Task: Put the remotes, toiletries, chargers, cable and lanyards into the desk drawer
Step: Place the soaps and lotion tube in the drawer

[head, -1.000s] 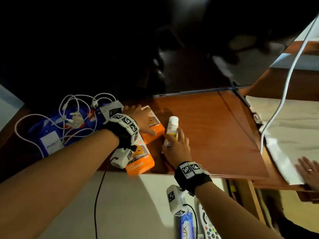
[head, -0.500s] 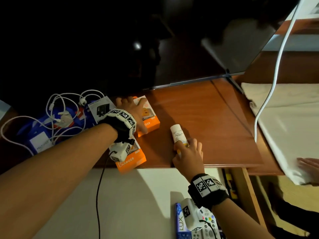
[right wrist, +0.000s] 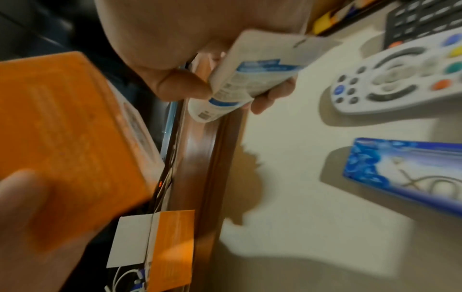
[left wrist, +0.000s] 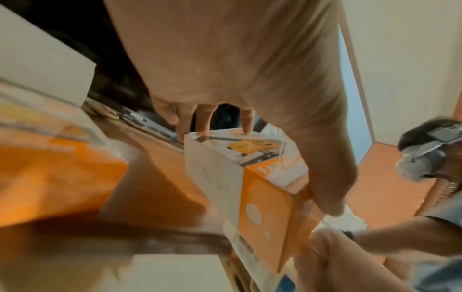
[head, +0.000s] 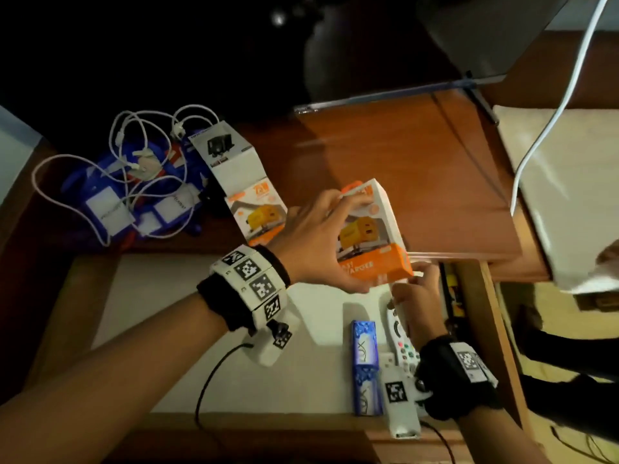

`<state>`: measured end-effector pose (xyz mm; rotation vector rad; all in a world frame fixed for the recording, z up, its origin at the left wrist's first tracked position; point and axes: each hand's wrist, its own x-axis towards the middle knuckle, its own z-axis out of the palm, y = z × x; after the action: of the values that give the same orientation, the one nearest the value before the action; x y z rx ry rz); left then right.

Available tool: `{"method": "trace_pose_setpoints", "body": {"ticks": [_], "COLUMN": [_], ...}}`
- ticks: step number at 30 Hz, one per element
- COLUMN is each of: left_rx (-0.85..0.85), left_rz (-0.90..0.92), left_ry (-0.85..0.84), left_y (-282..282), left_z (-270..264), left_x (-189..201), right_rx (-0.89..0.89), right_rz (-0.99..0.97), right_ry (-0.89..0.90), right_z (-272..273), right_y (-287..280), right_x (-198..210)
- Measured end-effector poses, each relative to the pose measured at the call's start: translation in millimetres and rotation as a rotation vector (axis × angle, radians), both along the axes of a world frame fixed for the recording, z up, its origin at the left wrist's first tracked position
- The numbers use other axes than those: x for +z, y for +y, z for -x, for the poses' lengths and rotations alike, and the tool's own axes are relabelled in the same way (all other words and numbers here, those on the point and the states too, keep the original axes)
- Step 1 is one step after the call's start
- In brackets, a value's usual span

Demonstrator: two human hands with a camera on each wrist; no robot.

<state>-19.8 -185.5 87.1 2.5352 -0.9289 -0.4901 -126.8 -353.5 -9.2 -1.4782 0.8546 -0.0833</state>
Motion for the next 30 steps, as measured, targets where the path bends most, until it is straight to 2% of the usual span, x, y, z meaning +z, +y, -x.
{"method": "trace_pose_setpoints", "body": {"ticks": [5, 10, 13, 16, 20, 24, 30], "left_rx": [-0.109, -0.145, -0.169, -0.162, -0.148, -0.132, -0.147], "left_rz": [0.058, -0.028, -0.176, -0.323, -0.487, -0.566, -0.603], "left_ry": [0.188, 0.347, 0.300, 0.220, 0.144, 0.138, 0.156], "left_y": [46.4, 92.2, 110.1, 117.9, 117.1, 109.5, 99.8], "left_z": [59.7, 89.1, 94.1, 99.4, 106.7, 109.7, 116.1], "left_x": [-32.2, -75.6, -100.3, -116.8, -129.5, -134.7, -134.2], "right_rx": [0.065, 0.262, 0.338, 0.455, 0.653, 0.804, 0.923], "right_rz": [-0.152, -0.072, 0.063, 0.229, 0.346, 0.515, 0.586], "right_ry": [0.101, 0.175, 0.197, 0.304, 0.448, 0.585, 0.638], "right_z": [39.6, 55.2, 52.8, 45.4, 36.9, 36.4, 32.3], "right_y": [16.6, 49.5, 69.6, 82.3, 92.5, 97.8, 98.7], "right_x": [-8.9, -11.3, -20.4, -30.6, -45.7, -62.1, -66.2]}}
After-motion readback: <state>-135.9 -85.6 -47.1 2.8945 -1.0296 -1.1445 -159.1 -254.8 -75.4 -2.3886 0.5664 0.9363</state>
